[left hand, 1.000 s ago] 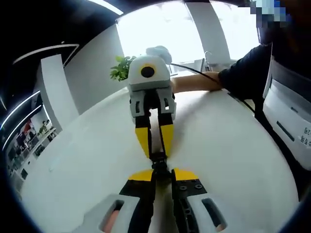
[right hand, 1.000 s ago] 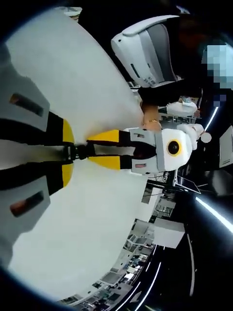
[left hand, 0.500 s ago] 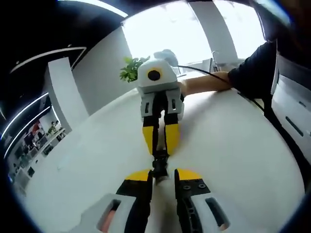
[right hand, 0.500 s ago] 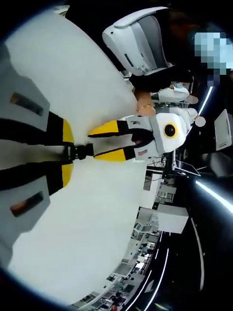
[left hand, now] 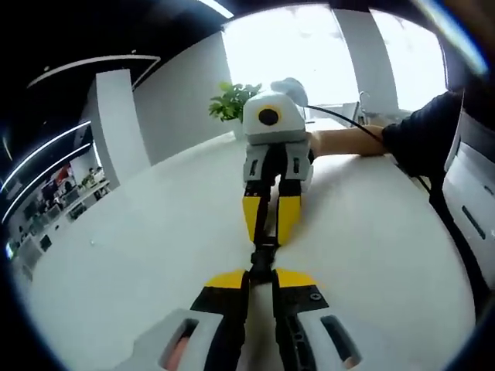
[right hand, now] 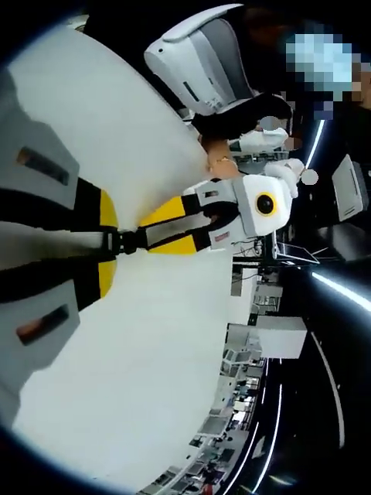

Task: Snap the two parts of the plastic buckle together until the buckle closes and remains connected.

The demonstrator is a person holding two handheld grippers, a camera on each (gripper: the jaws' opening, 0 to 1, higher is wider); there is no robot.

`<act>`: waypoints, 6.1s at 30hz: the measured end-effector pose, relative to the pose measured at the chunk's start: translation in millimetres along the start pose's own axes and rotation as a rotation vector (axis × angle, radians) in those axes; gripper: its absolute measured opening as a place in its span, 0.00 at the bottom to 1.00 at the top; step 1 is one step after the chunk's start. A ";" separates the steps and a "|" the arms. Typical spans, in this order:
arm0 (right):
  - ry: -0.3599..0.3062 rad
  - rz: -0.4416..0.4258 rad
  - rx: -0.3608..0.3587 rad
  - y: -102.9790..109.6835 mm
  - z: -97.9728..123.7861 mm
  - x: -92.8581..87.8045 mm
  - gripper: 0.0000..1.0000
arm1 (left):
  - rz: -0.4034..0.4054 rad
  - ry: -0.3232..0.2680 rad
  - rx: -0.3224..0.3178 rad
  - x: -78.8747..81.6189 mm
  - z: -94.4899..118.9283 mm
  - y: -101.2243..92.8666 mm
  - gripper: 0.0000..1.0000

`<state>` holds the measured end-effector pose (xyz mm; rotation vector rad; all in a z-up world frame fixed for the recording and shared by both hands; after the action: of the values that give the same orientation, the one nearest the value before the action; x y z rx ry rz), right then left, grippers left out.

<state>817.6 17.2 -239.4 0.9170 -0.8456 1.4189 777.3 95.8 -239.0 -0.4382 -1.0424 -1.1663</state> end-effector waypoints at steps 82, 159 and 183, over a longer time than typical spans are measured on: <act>-0.029 -0.053 -0.031 10.9 -7.0 5.4 0.11 | -0.045 0.004 0.037 -2.6 0.7 4.6 0.09; 0.018 -0.035 -0.097 23.0 -7.3 13.8 0.10 | -0.005 -0.031 -0.035 -10.2 -6.8 1.4 0.09; 0.015 -0.032 -0.085 22.6 -10.0 6.1 0.10 | -0.009 -0.024 -0.027 -6.0 4.0 -4.8 0.10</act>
<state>794.4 27.6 -237.7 0.8503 -0.8696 1.3502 771.1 100.1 -243.2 -0.4702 -1.0511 -1.1870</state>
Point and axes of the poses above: the point that each gripper's makers call its tool centre point, and the gripper's own axes: z roughly backward along the fingers, y roughly to its left, x roughly out of its top, the point moved 3 cm from there along z, roughly backward along the fingers, and after that the axes turned 5 degrees about -z, right-handed, at the moved point
